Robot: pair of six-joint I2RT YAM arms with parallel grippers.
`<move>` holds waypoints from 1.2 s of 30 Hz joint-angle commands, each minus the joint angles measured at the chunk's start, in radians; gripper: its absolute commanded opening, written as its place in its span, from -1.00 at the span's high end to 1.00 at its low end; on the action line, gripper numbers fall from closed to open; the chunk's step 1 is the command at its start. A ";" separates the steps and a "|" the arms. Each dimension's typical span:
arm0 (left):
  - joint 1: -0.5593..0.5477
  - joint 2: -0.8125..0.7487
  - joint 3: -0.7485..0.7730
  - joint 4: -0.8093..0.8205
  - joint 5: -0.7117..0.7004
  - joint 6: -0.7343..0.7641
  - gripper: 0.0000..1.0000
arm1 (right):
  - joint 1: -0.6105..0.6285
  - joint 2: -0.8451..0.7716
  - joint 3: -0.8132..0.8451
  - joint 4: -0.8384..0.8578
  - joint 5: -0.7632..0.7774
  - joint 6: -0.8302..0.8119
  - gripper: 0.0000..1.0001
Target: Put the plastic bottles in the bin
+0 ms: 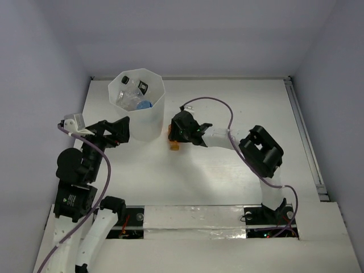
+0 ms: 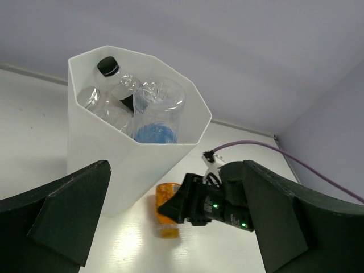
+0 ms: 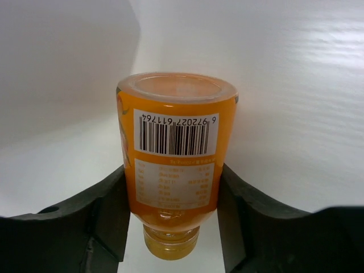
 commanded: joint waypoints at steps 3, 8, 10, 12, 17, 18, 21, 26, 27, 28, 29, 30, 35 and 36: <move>0.002 -0.068 -0.014 -0.046 0.007 0.046 -0.98 | 0.000 -0.321 -0.110 -0.010 0.171 -0.045 0.24; 0.002 -0.123 -0.089 -0.051 0.007 0.049 -0.98 | 0.000 -0.555 -0.053 -0.036 0.248 -0.194 0.25; 0.002 -0.140 -0.120 -0.043 0.002 0.046 -0.98 | 0.000 -0.565 0.064 -0.045 0.193 -0.266 0.25; 0.002 -0.151 -0.134 -0.039 -0.007 0.049 -0.98 | 0.000 -0.525 0.167 -0.086 0.156 -0.305 0.24; 0.002 -0.182 -0.161 -0.042 -0.029 0.055 -0.98 | 0.000 -0.321 0.512 -0.119 0.119 -0.342 0.23; 0.002 -0.189 -0.164 -0.042 -0.032 0.053 -0.98 | 0.000 -0.289 0.560 -0.117 0.109 -0.345 0.23; 0.002 -0.205 -0.178 -0.039 -0.041 0.049 -0.98 | 0.000 -0.148 0.774 -0.133 0.067 -0.355 0.23; 0.002 -0.220 -0.186 -0.034 -0.043 0.049 -0.98 | 0.000 0.038 1.045 -0.192 -0.019 -0.365 0.09; 0.002 -0.220 -0.186 -0.032 -0.043 0.049 -0.98 | 0.000 0.058 1.074 -0.200 -0.029 -0.365 0.00; 0.002 -0.220 -0.186 -0.034 -0.041 0.049 -0.98 | 0.000 0.079 1.105 -0.205 -0.033 -0.366 -0.13; 0.002 -0.220 -0.186 -0.034 -0.041 0.049 -0.98 | 0.000 0.080 1.102 -0.200 -0.027 -0.366 -0.45; 0.002 -0.220 -0.186 -0.032 -0.040 0.049 -0.98 | 0.000 0.074 1.090 -0.193 -0.021 -0.369 -0.58; 0.002 -0.209 -0.180 -0.029 -0.024 0.047 -0.98 | 0.000 -0.006 1.004 -0.159 -0.016 -0.388 -0.88; 0.002 -0.208 -0.178 -0.031 -0.023 0.046 -0.98 | 0.000 -0.015 0.998 -0.159 -0.019 -0.389 -0.89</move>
